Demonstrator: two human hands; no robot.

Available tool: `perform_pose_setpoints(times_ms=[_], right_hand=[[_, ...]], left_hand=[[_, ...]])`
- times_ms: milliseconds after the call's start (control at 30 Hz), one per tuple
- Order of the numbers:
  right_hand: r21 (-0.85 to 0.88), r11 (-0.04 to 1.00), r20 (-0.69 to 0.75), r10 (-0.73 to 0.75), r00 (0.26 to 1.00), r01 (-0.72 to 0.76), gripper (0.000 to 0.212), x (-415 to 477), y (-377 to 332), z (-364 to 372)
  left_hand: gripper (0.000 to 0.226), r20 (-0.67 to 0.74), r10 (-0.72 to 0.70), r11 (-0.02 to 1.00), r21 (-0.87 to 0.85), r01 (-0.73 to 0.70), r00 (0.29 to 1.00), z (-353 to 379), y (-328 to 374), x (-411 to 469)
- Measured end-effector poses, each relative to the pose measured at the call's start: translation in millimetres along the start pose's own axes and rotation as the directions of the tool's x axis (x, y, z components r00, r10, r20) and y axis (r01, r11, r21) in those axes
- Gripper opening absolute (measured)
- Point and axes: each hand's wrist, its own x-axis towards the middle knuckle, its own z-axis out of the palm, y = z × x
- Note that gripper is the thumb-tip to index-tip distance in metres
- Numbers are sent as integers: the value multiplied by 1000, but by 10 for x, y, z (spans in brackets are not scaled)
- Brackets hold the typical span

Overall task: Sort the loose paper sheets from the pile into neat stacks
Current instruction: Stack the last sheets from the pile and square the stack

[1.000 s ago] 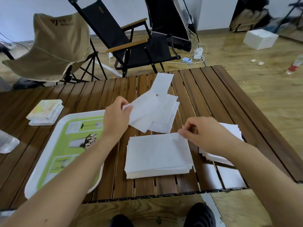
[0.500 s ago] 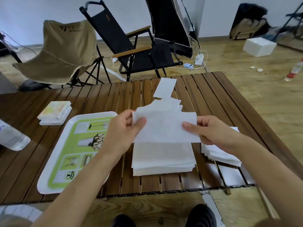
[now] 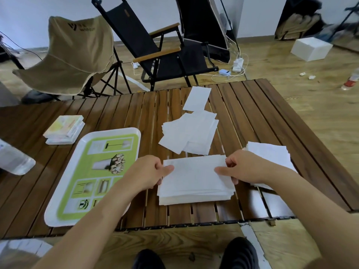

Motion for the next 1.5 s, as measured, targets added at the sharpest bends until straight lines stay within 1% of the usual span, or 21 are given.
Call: perform_pose_setpoints(times_ms=[67,100,167,233,267,333,500,567,667,767,800,867,933,967,1033,1067,1133,1233,1300,1367,1500], right_hand=[[-124,991,-39,42,998,-46,43,8,15,-21],[-190,979,-74,64,995,-77,41,8,25,-45],[-280,949,-174,99,980,-146,38,-2,48,-101],[-252,954,-223,107,969,-164,40,-9,67,-152],[-220,963,-221,108,969,-157,42,-9,81,-161],[-202,969,-203,104,974,-146,44,-26,91,-156],[-146,979,-178,114,977,-141,50,-8,115,-181],[-115,982,-197,126,972,-151,52,-14,103,-228],[-89,990,-257,88,963,-114,47,-23,73,-260],[83,996,-331,42,943,-16,36,-23,38,-252],[171,985,-348,38,937,24,38,-25,30,-242],[302,949,-344,16,939,94,60,-56,-25,-226],[472,870,-266,-14,964,143,84,-113,-112,-221],[567,806,-213,-56,975,170,83,-132,-128,-227],[728,655,-137,-147,980,200,61,-176,-123,-266],[775,599,-121,-172,978,202,47,-199,-110,-291],[784,591,-108,-168,980,188,34,-227,-79,-338],[663,739,-51,-113,992,118,30,-217,-17,-320],[460,886,-6,-56,998,52,31,-175,20,-242],[314,949,10,-22,1000,18,31,-114,43,-138],[253,967,-48,-3,999,15,34,-21,37,-19]], left_hand=[[42,-36,-38,998,47,40,999,-54,-35,48],[36,-85,-41,999,22,43,996,-84,-30,85],[27,-196,-55,988,-154,25,979,-111,22,241],[37,-207,-134,928,-369,50,969,-74,91,490],[49,-183,-175,908,-410,86,968,-48,122,610],[64,-173,-226,908,-395,143,959,30,150,820],[31,-222,-283,890,-423,169,933,138,193,991],[26,-350,-233,920,-380,90,907,138,220,940],[14,-590,38,957,-210,-199,807,-45,276,715],[8,-641,248,875,-174,-452,726,-339,437,335],[9,-649,297,850,-155,-503,700,-426,496,186],[8,-641,364,790,-173,-588,676,-556,588,-108],[7,-584,349,699,-359,-619,733,-610,634,-329],[8,-541,304,632,-501,-591,784,-607,641,-400],[15,-429,192,468,-750,-467,883,-552,623,-475],[16,-374,151,422,-813,-401,915,-510,598,-474],[16,-280,112,459,-837,-299,953,-429,529,-449],[24,-158,59,616,-771,-161,986,-297,384,-397],[38,-109,33,781,-618,-94,993,-191,289,-337],[45,-109,35,899,-430,-79,993,-80,204,-264],[47,-176,74,975,-195,-108,982,54,114,-160]])
